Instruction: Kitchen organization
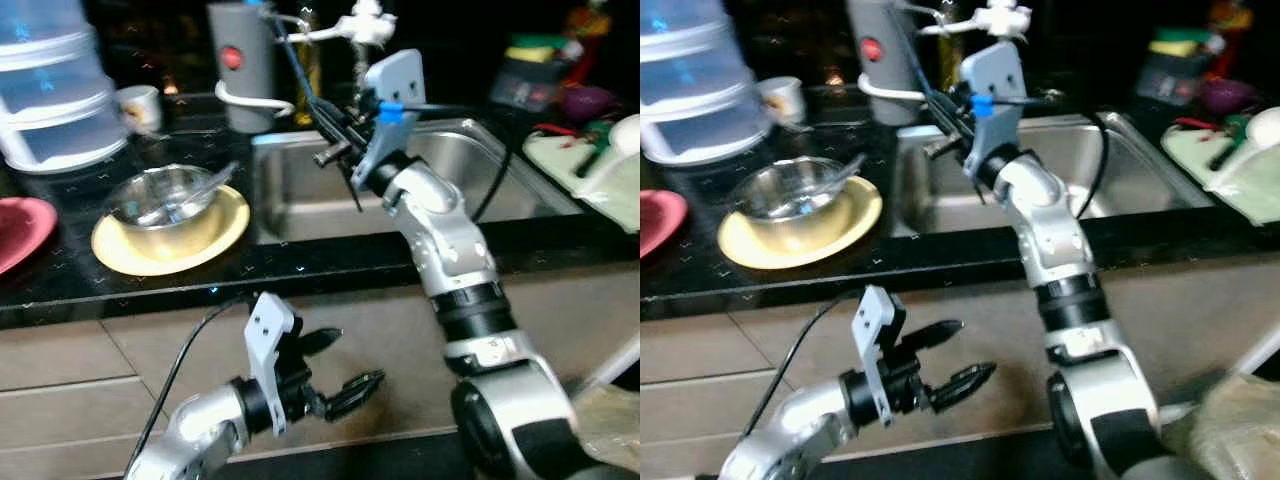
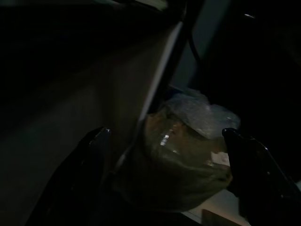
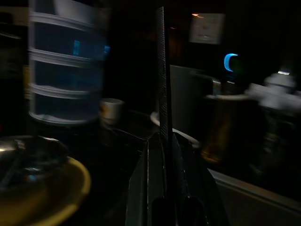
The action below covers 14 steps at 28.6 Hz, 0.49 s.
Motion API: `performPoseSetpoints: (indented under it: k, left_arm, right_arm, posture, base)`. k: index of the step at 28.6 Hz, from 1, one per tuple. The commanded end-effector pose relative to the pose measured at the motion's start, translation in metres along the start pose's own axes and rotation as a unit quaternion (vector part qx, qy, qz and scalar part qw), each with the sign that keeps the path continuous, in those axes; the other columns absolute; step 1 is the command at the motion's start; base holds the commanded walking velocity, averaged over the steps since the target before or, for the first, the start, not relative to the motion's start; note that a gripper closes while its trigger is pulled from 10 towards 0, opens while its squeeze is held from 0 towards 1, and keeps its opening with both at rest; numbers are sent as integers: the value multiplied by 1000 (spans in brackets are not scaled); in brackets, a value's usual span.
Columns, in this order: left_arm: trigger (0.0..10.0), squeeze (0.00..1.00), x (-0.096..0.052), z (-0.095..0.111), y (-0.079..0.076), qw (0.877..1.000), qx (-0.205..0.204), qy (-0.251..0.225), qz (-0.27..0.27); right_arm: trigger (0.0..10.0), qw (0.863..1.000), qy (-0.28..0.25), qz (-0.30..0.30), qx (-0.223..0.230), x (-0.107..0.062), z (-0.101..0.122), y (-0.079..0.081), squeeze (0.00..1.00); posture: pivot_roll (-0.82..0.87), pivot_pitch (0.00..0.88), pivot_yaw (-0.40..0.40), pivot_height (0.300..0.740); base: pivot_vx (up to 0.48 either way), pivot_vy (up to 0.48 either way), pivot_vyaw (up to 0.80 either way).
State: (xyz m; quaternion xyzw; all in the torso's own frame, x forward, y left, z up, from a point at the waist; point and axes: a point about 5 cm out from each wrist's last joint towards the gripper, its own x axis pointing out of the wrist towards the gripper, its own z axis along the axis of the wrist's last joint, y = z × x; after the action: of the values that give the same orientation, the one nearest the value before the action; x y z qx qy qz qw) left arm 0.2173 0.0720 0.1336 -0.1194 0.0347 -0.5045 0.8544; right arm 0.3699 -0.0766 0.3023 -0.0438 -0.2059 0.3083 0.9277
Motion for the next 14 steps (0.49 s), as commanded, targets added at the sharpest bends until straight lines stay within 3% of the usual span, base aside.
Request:
performPoseSetpoints:
  k: [1,10,14]
  left_arm:
    - [10000,0,-2,-3,2,1000,-4,7,3]
    - [10000,0,-2,-2,1,1000,2,6,-2]
    - [10000,0,-1,-2,0,1000,14,9,-7]
  right_arm:
    - [10000,1000,0,9,3,2,0,6,0]
    - [10000,1000,23,4,-20,3,-7,5,0]
    - [10000,999,24,6,-22,4,-6,5,0]
  posture:
    - [29,22,-43,740]
    - [31,24,-47,740]
    - [29,22,-50,740]
  base:
    - [0,0,0]
    - [0,0,0]
    - [0,-480,0]
